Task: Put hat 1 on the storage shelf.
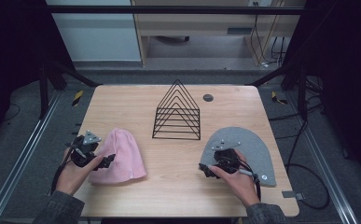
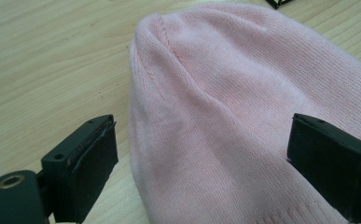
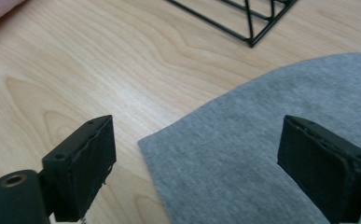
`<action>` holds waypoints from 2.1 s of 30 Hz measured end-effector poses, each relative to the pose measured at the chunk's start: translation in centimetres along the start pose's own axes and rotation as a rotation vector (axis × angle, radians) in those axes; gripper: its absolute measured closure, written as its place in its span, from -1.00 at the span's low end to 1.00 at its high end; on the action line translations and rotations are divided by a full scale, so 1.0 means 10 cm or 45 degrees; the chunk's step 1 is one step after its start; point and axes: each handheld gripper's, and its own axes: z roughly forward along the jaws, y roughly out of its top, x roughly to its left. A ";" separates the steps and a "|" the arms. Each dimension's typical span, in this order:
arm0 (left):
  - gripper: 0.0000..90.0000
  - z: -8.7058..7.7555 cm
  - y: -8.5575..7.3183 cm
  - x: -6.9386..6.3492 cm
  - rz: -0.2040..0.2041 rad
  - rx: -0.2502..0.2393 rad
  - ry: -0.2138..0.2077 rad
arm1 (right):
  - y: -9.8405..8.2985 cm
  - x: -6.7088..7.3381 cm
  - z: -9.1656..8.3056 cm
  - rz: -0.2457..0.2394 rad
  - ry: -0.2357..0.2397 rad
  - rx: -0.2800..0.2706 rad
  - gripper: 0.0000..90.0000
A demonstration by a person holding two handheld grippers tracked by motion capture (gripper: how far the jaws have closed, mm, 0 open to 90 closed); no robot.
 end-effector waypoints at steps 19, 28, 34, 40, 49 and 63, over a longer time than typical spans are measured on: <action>-0.41 0.34 0.41 0.64 -0.077 0.034 -0.082 | 0.00 0.13 -0.02 -0.096 -0.002 0.003 -0.15; -0.29 0.64 0.41 0.56 -0.084 0.048 -0.138 | -0.03 0.11 0.03 -0.097 0.007 0.046 -0.15; -0.17 0.78 0.39 0.54 -0.077 0.126 -0.139 | -0.03 0.13 0.06 -0.109 0.021 0.064 -0.17; 0.63 0.78 0.37 0.51 -0.068 0.150 -0.210 | -0.02 0.13 0.04 -0.103 0.023 0.036 -0.18; 0.77 0.23 0.47 0.23 0.014 -0.060 -0.138 | 0.05 0.15 -0.03 -0.113 0.004 -0.035 -0.18; 0.79 -0.68 0.89 -0.34 0.276 -0.296 -0.085 | 0.33 0.33 -0.22 -0.159 0.040 -0.126 -0.08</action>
